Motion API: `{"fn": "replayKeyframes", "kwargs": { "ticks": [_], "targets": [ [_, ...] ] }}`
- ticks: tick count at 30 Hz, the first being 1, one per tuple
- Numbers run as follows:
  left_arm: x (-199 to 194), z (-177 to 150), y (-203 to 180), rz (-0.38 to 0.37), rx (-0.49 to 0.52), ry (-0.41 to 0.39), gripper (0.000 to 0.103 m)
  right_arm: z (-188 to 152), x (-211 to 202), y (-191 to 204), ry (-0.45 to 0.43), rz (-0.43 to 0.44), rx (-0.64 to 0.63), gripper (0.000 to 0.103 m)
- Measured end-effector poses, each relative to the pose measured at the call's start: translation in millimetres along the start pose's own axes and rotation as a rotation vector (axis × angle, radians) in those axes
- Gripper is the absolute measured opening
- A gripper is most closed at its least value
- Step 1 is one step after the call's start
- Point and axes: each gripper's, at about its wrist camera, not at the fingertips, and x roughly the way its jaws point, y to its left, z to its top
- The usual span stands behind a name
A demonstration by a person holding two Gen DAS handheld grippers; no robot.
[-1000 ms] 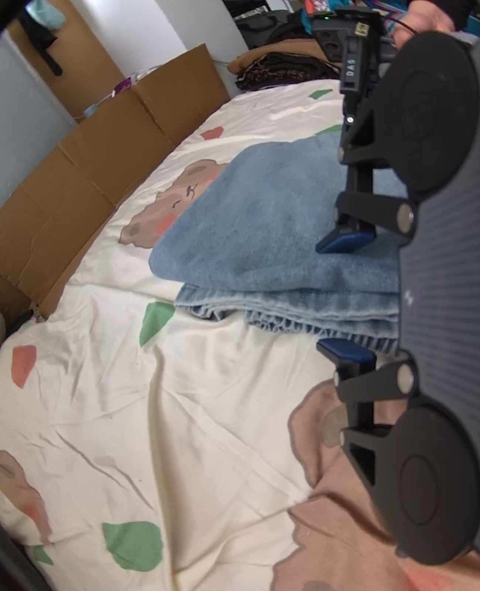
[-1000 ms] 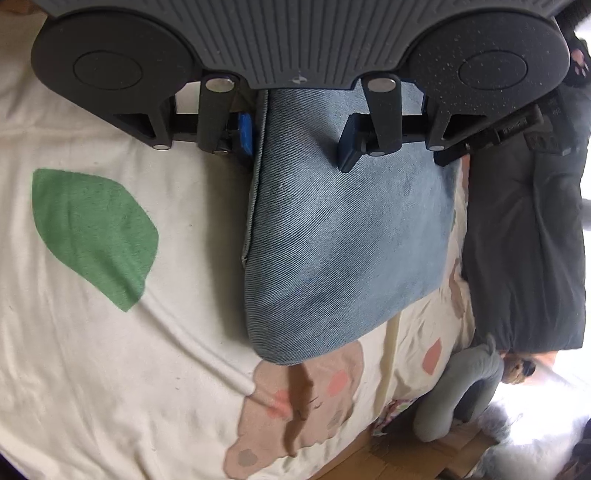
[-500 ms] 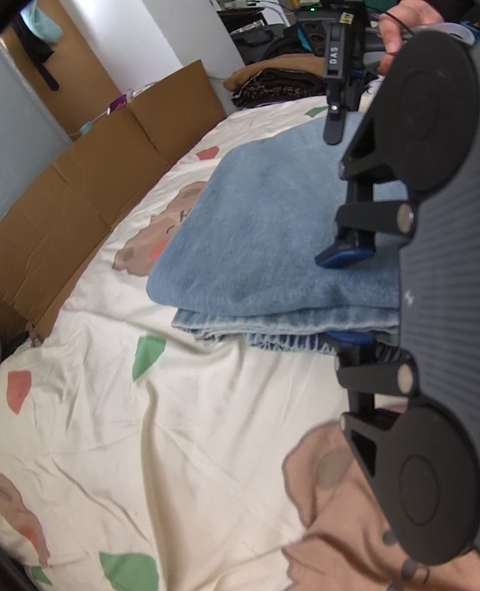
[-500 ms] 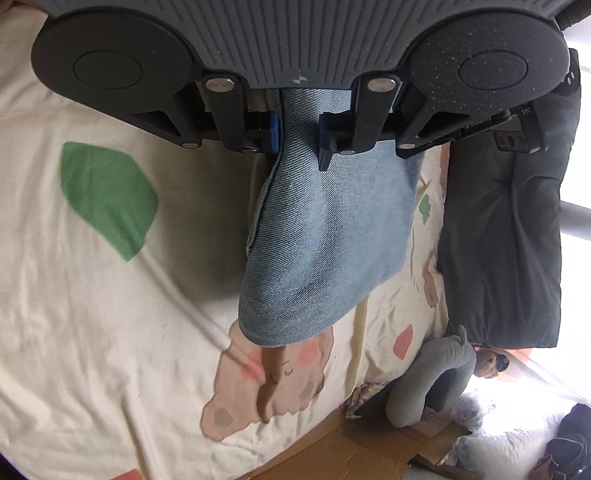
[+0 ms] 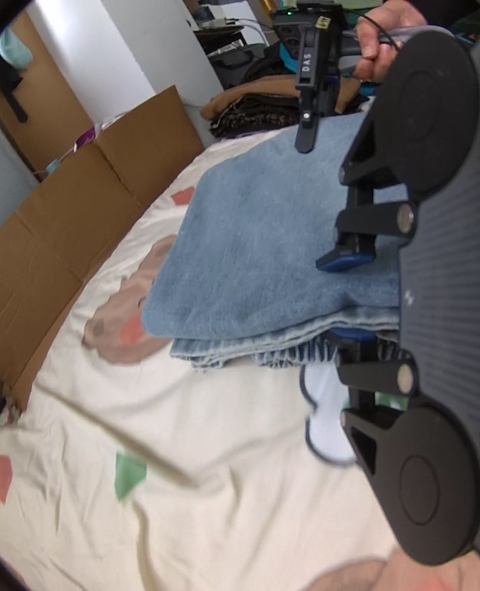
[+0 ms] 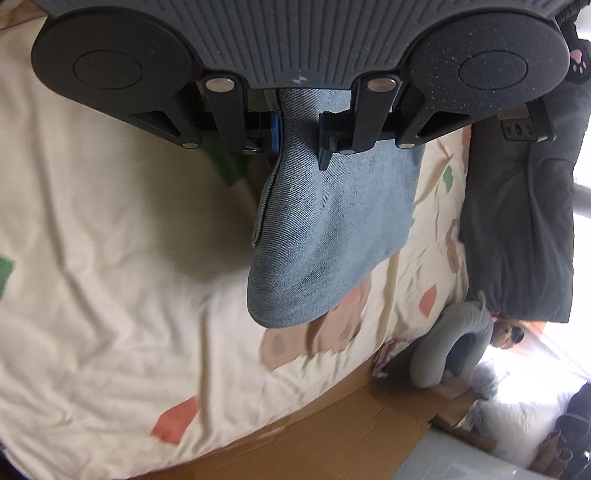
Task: Fold clothes
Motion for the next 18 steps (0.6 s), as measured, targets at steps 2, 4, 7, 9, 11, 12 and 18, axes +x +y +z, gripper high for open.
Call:
{"fn": "replayKeyframes", "kwargs": {
  "ticks": [2, 4, 7, 9, 11, 12, 18],
  "targets": [
    [8, 0, -5, -0.018, -0.007, -0.002, 0.032, 5, -6, -7, -0.011, -0.014, 0.008, 0.018],
    [15, 1, -10, -0.036, -0.012, -0.002, 0.032, 10, -11, -16, -0.022, -0.027, 0.018, 0.018],
    [23, 2, -15, -0.051, -0.016, 0.005, 0.032, 16, -12, -27, -0.019, -0.042, 0.039, 0.018],
    [25, 4, -18, -0.053, -0.016, 0.012, 0.033, 19, -10, -35, -0.003, -0.047, 0.057, 0.019],
    [25, 5, -17, -0.055, -0.022, 0.019, 0.036, 19, -7, -40, 0.024, -0.073, 0.075, 0.022],
    [22, 4, -15, -0.054, -0.03, 0.023, 0.037, 19, -5, -42, 0.038, -0.087, 0.083, 0.025],
    [9, -2, -11, -0.021, -0.012, 0.025, 0.059, 13, -13, -45, 0.066, -0.125, 0.077, 0.037]
  ]
}}
